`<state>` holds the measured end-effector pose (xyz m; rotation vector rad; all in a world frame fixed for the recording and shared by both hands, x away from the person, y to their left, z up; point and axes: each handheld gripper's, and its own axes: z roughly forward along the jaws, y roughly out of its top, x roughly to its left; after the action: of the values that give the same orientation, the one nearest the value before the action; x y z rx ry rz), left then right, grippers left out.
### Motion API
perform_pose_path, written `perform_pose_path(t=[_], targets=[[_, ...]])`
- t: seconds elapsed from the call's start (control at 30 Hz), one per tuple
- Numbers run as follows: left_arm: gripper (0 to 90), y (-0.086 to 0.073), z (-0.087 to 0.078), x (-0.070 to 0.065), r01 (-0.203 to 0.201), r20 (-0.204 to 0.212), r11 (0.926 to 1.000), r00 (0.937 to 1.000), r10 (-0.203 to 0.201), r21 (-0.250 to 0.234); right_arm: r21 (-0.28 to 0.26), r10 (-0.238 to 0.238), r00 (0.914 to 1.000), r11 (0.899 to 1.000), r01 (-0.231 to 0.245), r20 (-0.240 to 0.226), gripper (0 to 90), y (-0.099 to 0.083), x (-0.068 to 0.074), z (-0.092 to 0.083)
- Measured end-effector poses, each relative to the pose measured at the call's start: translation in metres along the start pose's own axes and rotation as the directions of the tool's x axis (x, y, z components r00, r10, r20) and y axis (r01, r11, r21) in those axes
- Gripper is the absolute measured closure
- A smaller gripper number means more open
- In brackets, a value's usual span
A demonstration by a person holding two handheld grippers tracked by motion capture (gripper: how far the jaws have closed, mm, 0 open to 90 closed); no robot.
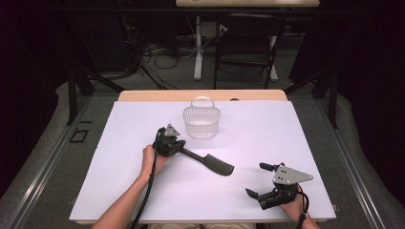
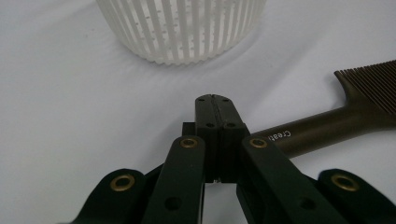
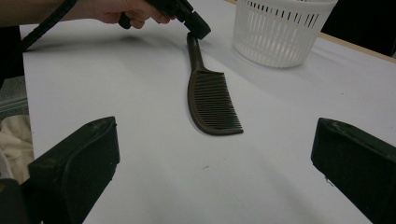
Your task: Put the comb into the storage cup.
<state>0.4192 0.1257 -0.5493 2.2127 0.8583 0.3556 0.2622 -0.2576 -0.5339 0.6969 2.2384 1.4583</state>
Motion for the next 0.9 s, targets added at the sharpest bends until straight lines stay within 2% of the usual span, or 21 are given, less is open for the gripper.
perform_pose_path(t=[0.2, 0.37, 0.47, 0.9], targets=[[90.0, -0.001, -0.002, 0.001, 0.003, 0.016, 1.0000, 0.9999, -0.003, 0.008, 0.001, 0.004, 1.0000, 1.000, -0.004, 0.001, 0.8, 0.000, 0.000, -0.001], [90.0, -0.001, -0.004, 0.000, -0.019, 0.027, 0.9992, 0.9995, 0.018, 0.035, 0.002, 0.003, 1.0000, 1.000, -0.003, -0.001, 0.9, 0.000, 0.000, -0.001], [90.0, -0.002, -0.006, -0.001, -0.014, 0.035, 0.9994, 0.9993, 0.013, 0.033, 0.001, 0.001, 1.0000, 1.000, -0.001, -0.005, 0.9, 0.000, 0.000, -0.001], [90.0, -0.008, -0.011, -0.005, -0.038, 0.049, 0.9976, 0.9982, 0.035, 0.058, 0.002, 0.002, 1.0000, 1.000, -0.002, -0.006, 1.0, 0.000, -0.001, -0.001]])
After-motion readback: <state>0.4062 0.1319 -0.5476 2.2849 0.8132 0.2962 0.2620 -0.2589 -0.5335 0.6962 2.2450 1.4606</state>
